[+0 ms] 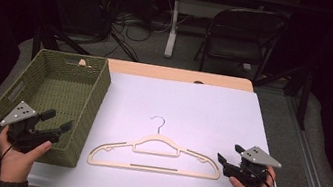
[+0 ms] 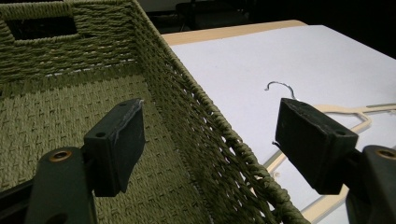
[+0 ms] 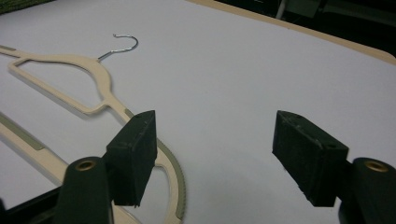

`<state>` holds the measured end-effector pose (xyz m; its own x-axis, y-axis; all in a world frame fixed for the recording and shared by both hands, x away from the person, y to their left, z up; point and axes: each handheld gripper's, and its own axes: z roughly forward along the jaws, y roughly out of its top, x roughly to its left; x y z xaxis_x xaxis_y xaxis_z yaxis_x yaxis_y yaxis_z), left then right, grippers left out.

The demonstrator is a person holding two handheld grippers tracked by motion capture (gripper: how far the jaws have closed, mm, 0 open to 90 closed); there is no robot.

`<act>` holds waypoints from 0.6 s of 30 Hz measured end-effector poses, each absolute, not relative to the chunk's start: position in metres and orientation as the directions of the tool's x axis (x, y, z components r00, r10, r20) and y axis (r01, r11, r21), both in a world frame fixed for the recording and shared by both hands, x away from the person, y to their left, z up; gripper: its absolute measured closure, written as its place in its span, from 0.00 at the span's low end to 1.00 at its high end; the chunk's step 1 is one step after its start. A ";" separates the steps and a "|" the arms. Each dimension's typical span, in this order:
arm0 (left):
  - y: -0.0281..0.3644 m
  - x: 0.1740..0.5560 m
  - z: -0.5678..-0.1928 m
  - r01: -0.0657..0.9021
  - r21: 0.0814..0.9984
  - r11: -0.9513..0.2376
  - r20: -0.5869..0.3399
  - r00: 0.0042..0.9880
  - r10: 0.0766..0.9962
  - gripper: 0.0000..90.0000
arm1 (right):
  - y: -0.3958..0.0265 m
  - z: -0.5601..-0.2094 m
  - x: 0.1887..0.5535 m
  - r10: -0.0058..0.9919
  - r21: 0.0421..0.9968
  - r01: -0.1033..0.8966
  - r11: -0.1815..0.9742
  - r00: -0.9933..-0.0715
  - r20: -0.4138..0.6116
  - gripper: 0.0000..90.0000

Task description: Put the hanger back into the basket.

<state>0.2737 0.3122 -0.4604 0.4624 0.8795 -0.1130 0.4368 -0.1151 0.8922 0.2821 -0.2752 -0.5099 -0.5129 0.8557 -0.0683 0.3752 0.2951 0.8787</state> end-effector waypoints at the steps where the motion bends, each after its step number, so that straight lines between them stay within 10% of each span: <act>1: 0.312 0.274 -0.460 0.439 0.891 -0.117 -0.114 0.464 0.878 0.27 | -0.274 -0.507 0.283 0.843 0.882 0.366 0.298 -0.534 -0.064 0.38; 18: 0.312 0.272 -0.456 0.435 0.892 -0.120 -0.116 0.478 0.871 0.27 | -0.250 -0.444 0.317 0.699 0.784 0.374 0.496 -0.708 -0.105 0.48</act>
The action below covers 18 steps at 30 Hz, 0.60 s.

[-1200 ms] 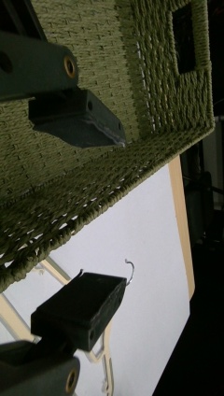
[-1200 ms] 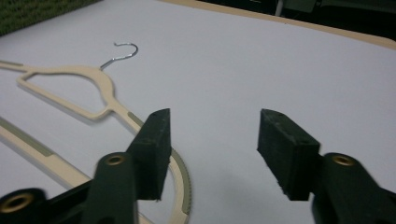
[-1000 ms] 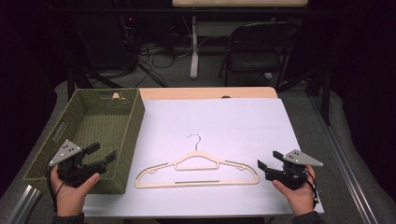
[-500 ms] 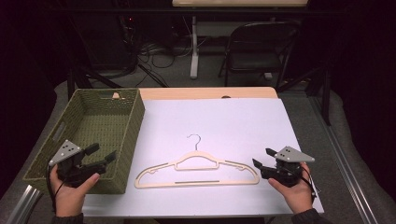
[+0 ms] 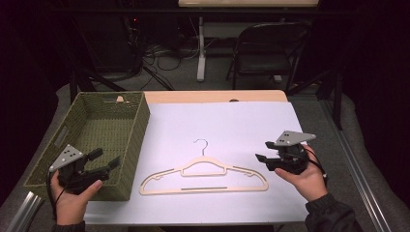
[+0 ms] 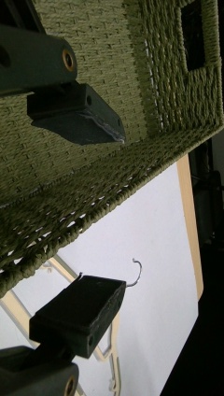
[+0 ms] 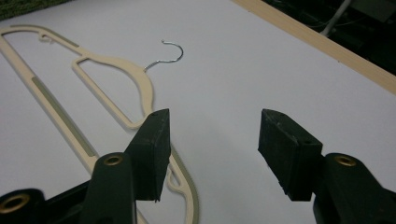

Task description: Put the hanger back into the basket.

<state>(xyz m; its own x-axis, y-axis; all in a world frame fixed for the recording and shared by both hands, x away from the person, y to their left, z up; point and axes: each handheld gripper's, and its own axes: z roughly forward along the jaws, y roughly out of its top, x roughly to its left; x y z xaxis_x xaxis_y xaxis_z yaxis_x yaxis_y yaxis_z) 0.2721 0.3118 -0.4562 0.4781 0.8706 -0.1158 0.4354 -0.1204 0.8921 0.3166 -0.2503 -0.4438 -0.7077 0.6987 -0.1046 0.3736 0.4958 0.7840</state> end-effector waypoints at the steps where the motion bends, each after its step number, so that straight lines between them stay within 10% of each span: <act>1: 0.312 0.272 -0.456 0.437 0.891 -0.121 -0.115 0.475 0.872 0.27 | -0.247 -0.442 0.318 0.693 0.775 0.374 0.509 -0.713 -0.110 0.48; 18: 0.309 0.272 -0.456 0.445 0.885 -0.138 -0.108 0.485 0.868 0.27 | -0.212 -0.428 0.348 0.580 0.634 0.428 0.644 -0.813 -0.041 0.43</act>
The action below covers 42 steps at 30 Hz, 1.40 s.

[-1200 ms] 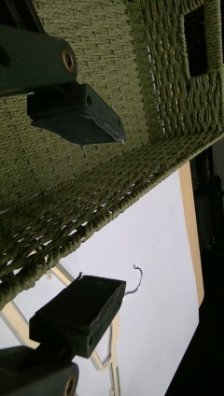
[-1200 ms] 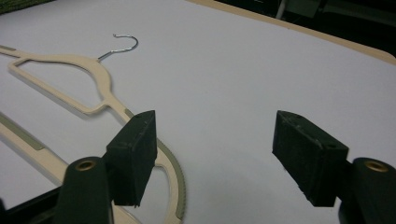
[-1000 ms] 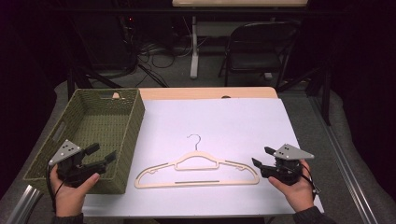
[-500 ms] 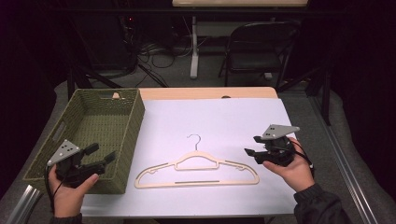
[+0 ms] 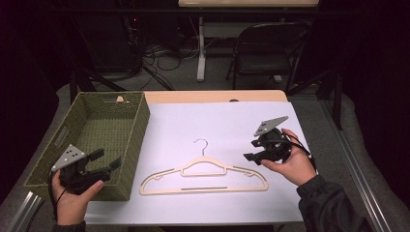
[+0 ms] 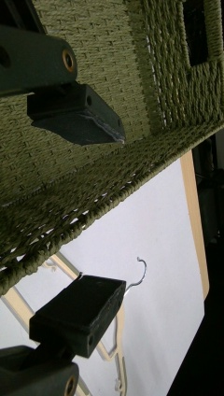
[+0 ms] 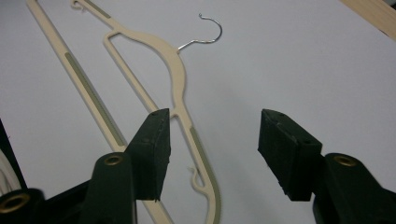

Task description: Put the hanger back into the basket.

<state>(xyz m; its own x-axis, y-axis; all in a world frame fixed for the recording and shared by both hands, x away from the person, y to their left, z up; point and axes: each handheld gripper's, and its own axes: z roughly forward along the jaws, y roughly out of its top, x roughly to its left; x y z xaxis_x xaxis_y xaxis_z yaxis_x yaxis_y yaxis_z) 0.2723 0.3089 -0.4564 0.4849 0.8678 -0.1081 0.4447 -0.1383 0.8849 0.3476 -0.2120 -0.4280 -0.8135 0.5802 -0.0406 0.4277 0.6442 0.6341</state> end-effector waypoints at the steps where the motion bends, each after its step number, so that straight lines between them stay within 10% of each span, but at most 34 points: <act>1: 0.309 0.272 -0.456 0.446 0.885 -0.137 -0.109 0.484 0.868 0.27 | -0.209 -0.429 0.348 0.567 0.626 0.420 0.657 -0.822 -0.044 0.41; 13: 0.309 0.272 -0.457 0.447 0.884 -0.136 -0.111 0.484 0.868 0.28 | -0.159 -0.435 0.364 0.427 0.535 0.338 0.774 -0.903 -0.048 0.55; 42: 0.307 0.273 -0.459 0.451 0.881 -0.144 -0.111 0.491 0.864 0.29 | -0.086 -0.471 0.384 0.300 0.441 0.269 0.856 -0.954 -0.001 0.54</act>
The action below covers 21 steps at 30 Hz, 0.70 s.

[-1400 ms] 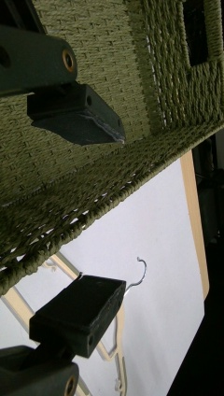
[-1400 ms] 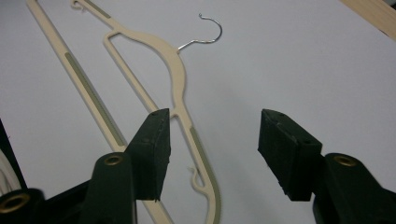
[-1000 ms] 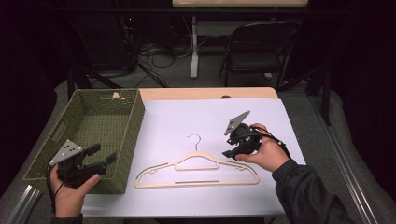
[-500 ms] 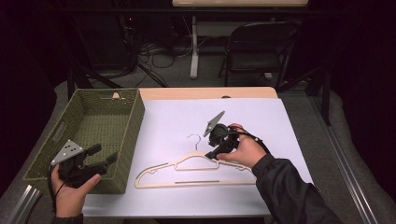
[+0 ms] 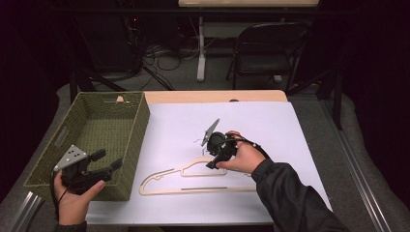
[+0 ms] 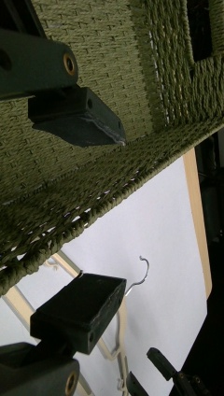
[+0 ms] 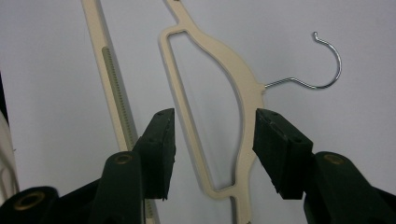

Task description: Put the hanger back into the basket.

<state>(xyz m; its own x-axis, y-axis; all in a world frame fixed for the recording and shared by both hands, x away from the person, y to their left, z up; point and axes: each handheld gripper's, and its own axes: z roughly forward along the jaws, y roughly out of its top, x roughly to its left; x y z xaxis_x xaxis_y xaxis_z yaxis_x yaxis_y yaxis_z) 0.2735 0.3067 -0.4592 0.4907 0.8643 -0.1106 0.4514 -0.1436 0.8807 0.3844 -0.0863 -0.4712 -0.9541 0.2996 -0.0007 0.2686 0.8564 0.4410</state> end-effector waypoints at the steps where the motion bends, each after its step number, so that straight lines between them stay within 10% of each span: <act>1: 0.307 0.273 -0.459 0.451 0.881 -0.143 -0.111 0.491 0.864 0.29 | -0.084 -0.472 0.384 0.298 0.428 0.270 0.862 -0.955 0.002 0.54; 21: 0.305 0.274 -0.460 0.450 0.880 -0.153 -0.105 0.498 0.861 0.29 | -0.043 -0.477 0.386 0.127 0.242 0.125 0.962 -0.992 0.009 0.60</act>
<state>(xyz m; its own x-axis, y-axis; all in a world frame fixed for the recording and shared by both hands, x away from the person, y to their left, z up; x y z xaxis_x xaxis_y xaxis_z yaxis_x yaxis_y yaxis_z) 0.2738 0.3046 -0.4599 0.4978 0.8609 -0.1054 0.4505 -0.1528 0.8796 0.3859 -0.0427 -0.4766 -0.9919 0.1266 0.0093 0.1251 0.9623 0.2416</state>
